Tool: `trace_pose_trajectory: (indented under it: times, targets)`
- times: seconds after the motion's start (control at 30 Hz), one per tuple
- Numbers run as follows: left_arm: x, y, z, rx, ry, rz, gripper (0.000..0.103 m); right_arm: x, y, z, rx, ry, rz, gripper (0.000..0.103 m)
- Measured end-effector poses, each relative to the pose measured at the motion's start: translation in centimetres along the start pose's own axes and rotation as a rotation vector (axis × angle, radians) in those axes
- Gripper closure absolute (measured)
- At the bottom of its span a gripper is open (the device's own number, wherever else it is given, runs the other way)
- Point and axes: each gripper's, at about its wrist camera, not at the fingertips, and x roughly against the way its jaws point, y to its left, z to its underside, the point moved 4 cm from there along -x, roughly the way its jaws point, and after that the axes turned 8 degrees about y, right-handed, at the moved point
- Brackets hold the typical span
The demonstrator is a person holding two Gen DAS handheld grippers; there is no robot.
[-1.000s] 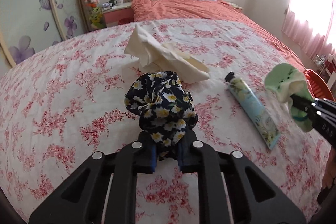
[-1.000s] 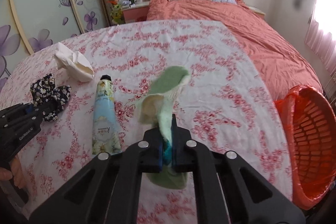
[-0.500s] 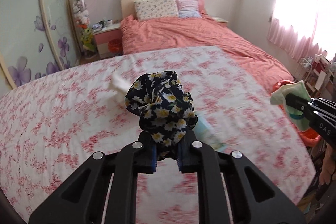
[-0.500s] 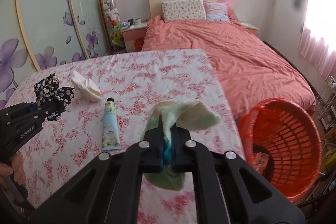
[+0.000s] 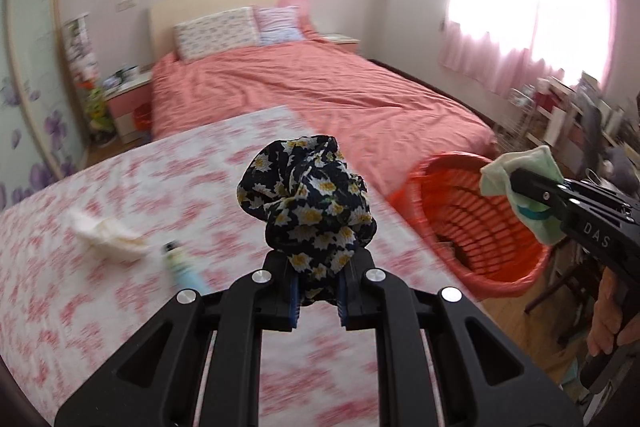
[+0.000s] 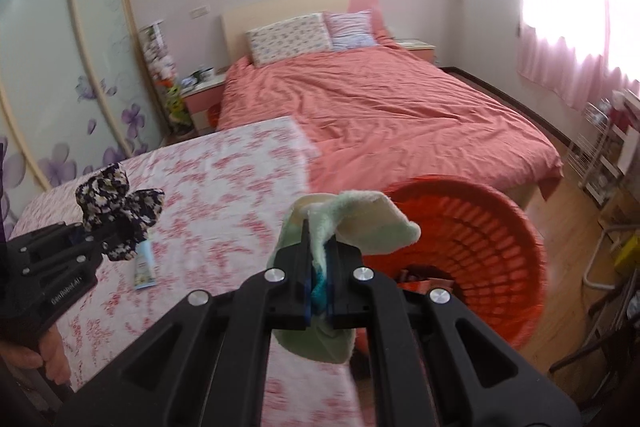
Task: Collect trash
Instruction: 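Carry the scrunchie and sock over the orange basket and open both tools, then move both open tools back to the bed and grasp the blue lotion tube with the right tool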
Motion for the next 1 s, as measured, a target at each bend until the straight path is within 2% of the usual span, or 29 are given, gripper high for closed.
trace_pose_trajectory:
  times: [0.13,0.37,0.5,0.53,0.57,0.63,0.77,0.87,1.0]
  targets:
    - [-2.2,-4.5,-1.4,-0.063,0.010,0.075,0.089,0.0,-4.7,-0.1,-0.073,0.007,0.013,0.097]
    - [-6.5,-10.7,-2.3,-0.169,0.053,0.174,0.089,-2.0,-10.7,0.3,-0.159,0.038,0.017,0.097]
    - [-8.7,-12.9,-2.6,-0.182,0.086,0.211,0.085,-3.8,-13.1,0.4,-0.198,0.075,0.004,0.086]
    - [-9.5,-13.2,-2.7,-0.180,0.098,0.215,0.083,-4.4,-13.7,0.4,-0.206,0.082,0.006,0.083]
    - [-10.3,-13.5,-2.7,-0.180,0.114,0.215,0.074,-4.9,-14.3,0.5,-0.211,0.087,0.015,0.081]
    - [-11.3,-13.6,-2.5,-0.175,0.136,0.216,0.065,-5.8,-15.0,0.5,-0.222,0.099,0.016,0.074]
    - [-12.4,-13.5,-2.1,-0.170,0.166,0.202,0.051,-7.6,-15.9,1.0,-0.230,0.123,0.018,0.068]
    - [-12.2,-12.3,-2.0,-0.149,0.171,0.172,0.048,-8.1,-16.0,1.3,-0.235,0.124,0.018,0.064]
    - [-10.6,-9.3,-1.8,-0.097,0.143,0.093,0.035,-7.4,-14.1,1.1,-0.187,0.094,0.039,0.049]
